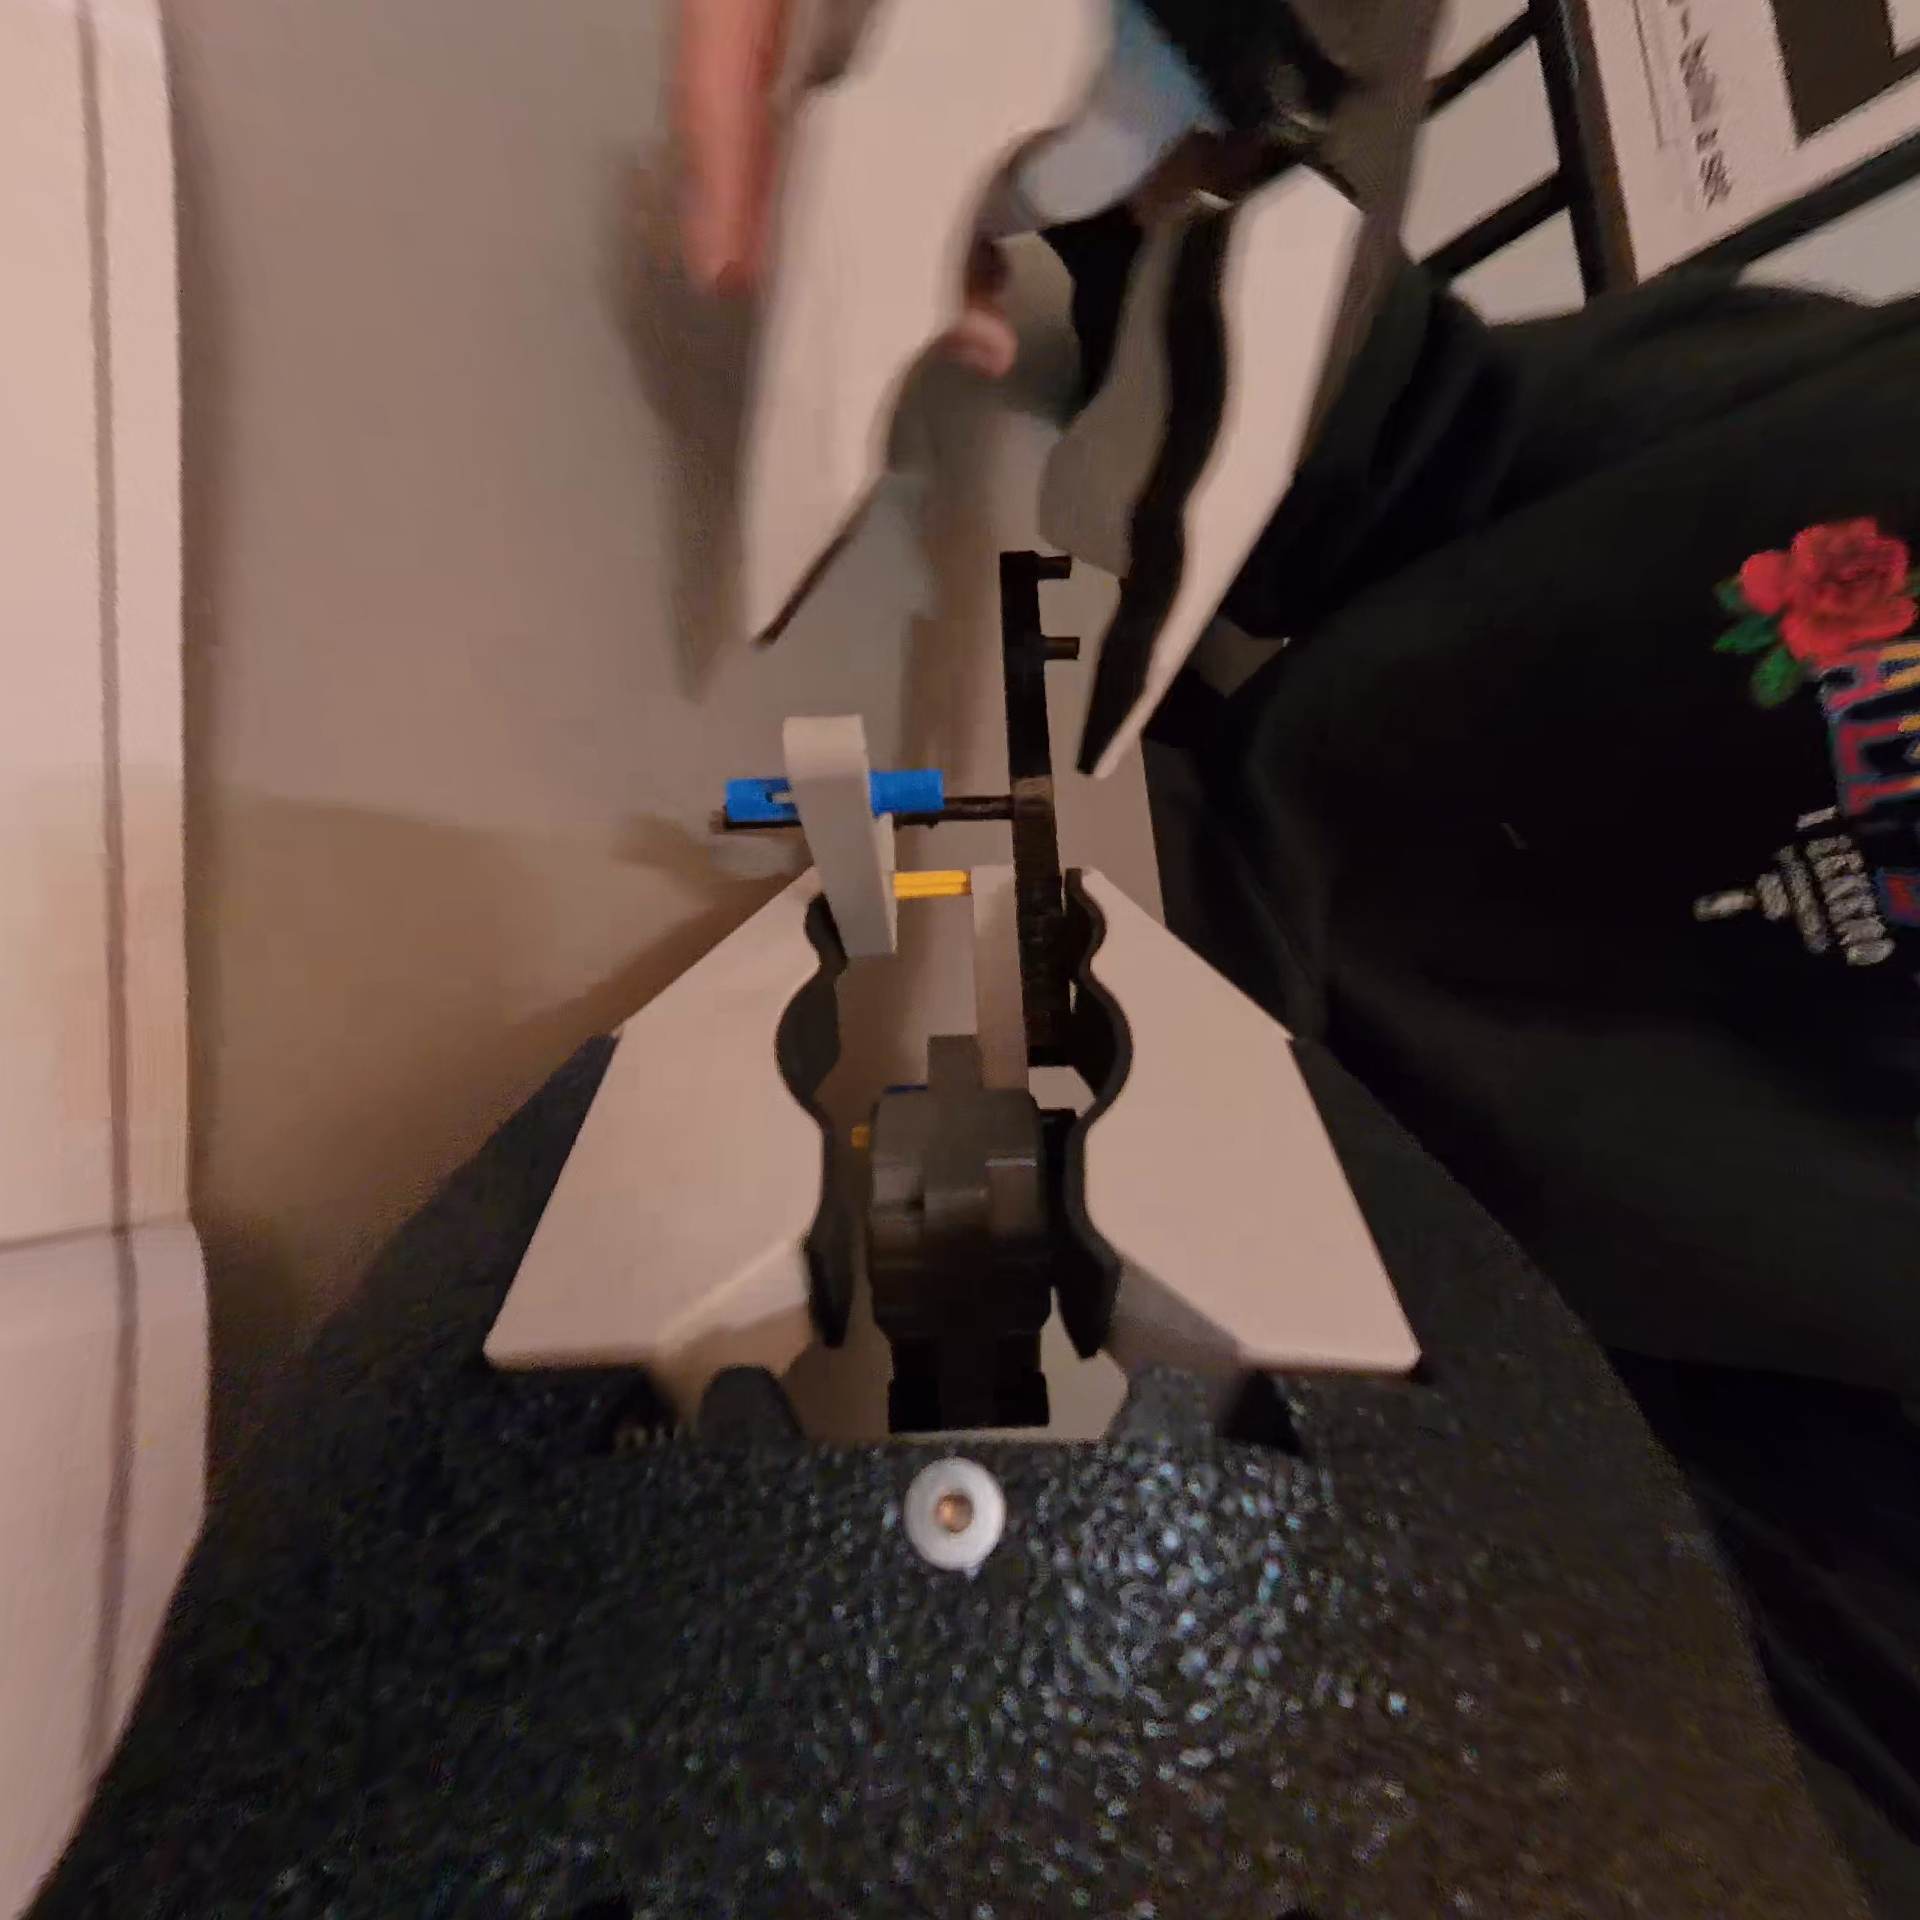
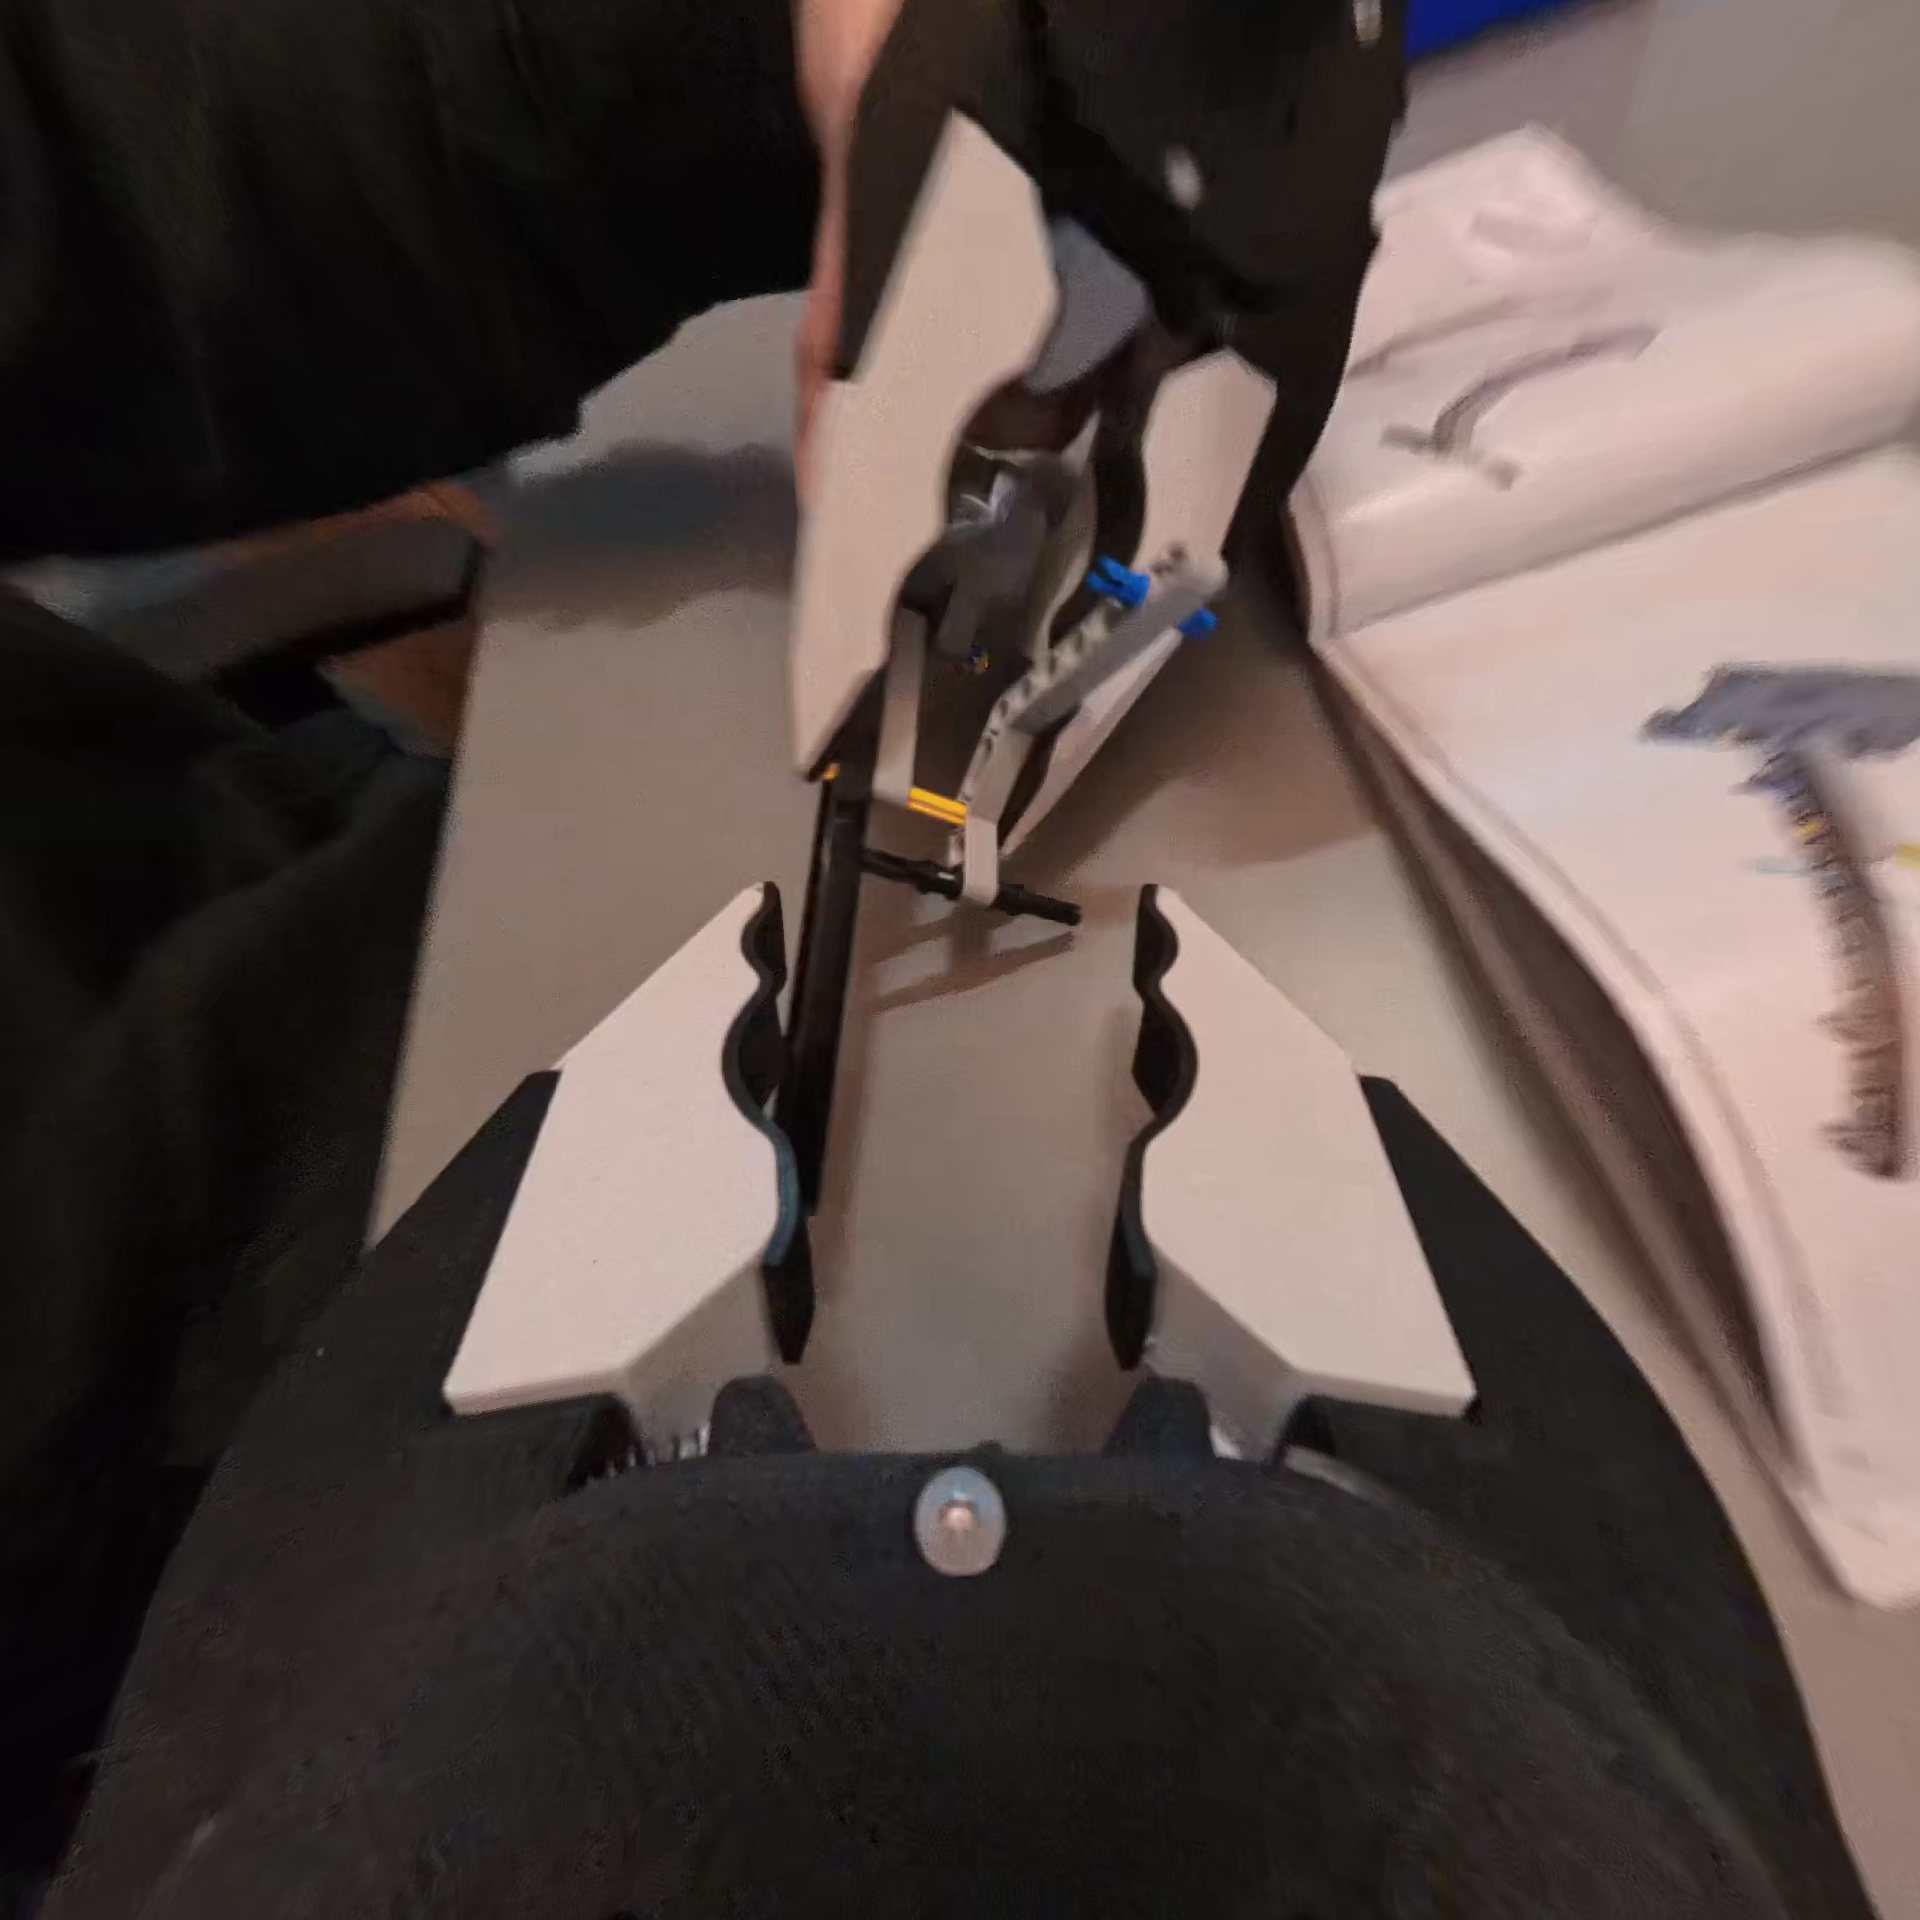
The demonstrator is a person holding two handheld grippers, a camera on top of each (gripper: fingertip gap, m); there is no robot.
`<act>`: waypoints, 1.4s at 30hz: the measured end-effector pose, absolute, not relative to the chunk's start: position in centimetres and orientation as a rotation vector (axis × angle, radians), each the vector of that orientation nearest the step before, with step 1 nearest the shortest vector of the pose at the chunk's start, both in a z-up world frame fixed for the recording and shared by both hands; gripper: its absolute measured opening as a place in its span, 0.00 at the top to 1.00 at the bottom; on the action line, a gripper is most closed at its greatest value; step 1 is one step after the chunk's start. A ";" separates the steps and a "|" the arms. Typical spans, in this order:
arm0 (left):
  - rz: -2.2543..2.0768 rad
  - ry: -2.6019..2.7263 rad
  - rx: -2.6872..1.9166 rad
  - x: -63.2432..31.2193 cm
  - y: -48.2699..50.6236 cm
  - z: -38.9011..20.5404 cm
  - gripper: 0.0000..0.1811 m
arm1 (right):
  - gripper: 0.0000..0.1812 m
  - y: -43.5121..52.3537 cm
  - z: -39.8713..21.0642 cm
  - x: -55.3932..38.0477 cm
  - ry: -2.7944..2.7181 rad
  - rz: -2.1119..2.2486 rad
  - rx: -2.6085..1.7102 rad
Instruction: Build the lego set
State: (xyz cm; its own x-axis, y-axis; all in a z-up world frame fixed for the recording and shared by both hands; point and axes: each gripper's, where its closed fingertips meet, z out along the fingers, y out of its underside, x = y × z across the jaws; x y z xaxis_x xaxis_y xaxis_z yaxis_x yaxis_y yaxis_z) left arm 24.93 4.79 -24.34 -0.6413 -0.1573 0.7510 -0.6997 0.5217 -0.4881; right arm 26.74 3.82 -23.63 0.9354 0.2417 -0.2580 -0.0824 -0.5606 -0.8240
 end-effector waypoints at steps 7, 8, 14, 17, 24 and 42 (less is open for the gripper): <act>1.059 -1.854 0.770 23.6 4.6 -23.6 0.80 | 0.64 3.5 -22.8 24.9 -0.459 -0.309 -2.076; 1.044 -1.844 0.753 23.3 4.6 -23.7 0.80 | 0.70 3.8 -23.0 25.1 -0.467 -0.343 -2.069; 1.125 -1.957 0.813 24.8 4.9 -24.5 0.67 | 0.98 4.1 -24.1 24.7 -0.603 -0.366 -2.063; 1.131 -2.137 0.844 25.2 6.5 -24.8 0.60 | 0.98 4.0 -24.0 24.8 -0.545 -0.327 -2.092; 1.386 -2.954 0.633 25.6 7.9 -21.0 0.78 | 0.98 4.4 -22.5 24.1 -0.433 -0.134 -2.019; 1.208 -3.156 0.444 23.8 6.4 -21.3 0.89 | 0.98 6.0 -22.1 23.4 -0.428 -0.089 -1.990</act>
